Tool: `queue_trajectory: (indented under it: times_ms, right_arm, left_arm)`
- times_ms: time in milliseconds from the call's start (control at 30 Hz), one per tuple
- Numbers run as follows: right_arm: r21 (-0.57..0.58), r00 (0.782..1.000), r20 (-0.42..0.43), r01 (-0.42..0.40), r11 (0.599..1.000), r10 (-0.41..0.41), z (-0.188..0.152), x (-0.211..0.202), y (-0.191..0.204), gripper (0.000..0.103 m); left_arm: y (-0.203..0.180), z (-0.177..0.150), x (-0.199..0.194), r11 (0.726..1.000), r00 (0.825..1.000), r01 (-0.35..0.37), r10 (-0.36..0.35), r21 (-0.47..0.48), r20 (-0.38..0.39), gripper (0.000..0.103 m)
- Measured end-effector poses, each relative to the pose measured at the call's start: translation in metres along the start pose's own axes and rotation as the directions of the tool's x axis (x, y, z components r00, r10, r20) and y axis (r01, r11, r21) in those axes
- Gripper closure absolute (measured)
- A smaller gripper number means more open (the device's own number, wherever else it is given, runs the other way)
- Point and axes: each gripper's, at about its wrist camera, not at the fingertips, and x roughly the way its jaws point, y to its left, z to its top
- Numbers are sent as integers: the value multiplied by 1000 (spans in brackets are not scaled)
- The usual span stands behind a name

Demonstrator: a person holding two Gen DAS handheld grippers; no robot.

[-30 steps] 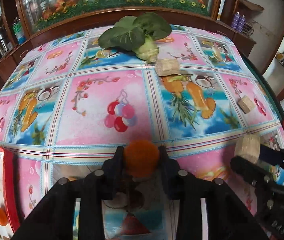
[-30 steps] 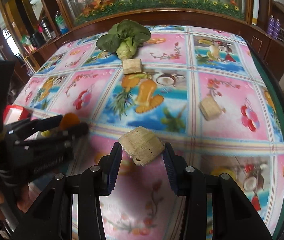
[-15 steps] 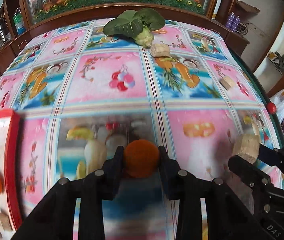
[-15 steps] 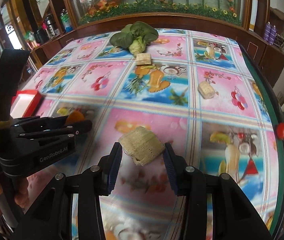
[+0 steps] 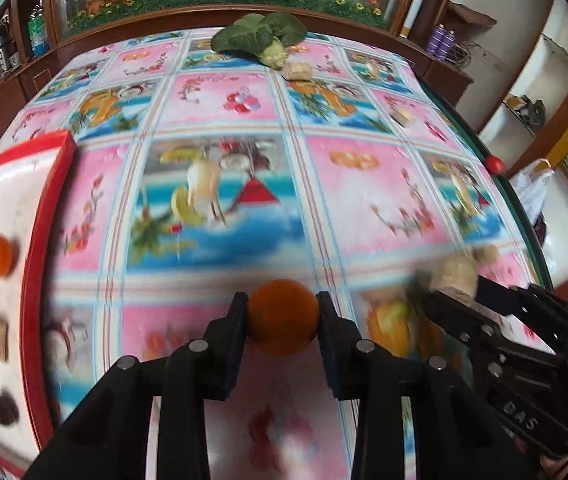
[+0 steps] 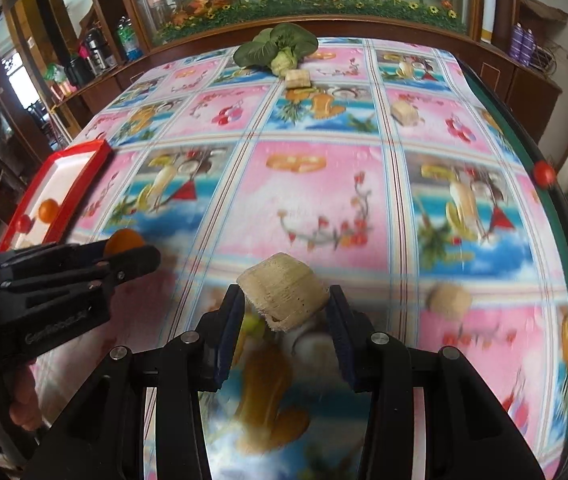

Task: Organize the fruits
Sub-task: 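Carry the orange in the left tool while the right tool carries the cylinder to the tray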

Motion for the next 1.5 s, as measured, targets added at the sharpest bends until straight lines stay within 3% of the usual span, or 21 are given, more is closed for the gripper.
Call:
queue_trajectory:
  times_ms: [267, 600, 867, 1167, 1500]
  right_arm:
    - [-15, 1000, -14, -14, 1000, 14, -15, -7, 23, 62]
    - [-112, 994, 1, -111, 987, 111, 15, -3, 86, 62]
    - [-191, 979, -26, -203, 960, 202, 49, 20, 148, 62]
    - [-264, 964, -30, -264, 928, 266, 93, 43, 217, 62]
    - [-325, 959, -92, -282, 903, 267, 122, 99, 286, 62]
  left_arm:
    - [8, -21, -26, 999, 999, 47, -47, -23, 23, 67]
    - [83, -16, -55, 984, 995, -22, 39, -177, 91, 67]
    - [161, -8, -73, 948, 983, -106, 145, -300, 110, 67]
    - [239, 17, -71, 895, 957, -219, 274, -388, 92, 67]
    - [289, 40, -50, 852, 945, -267, 323, -450, 52, 67]
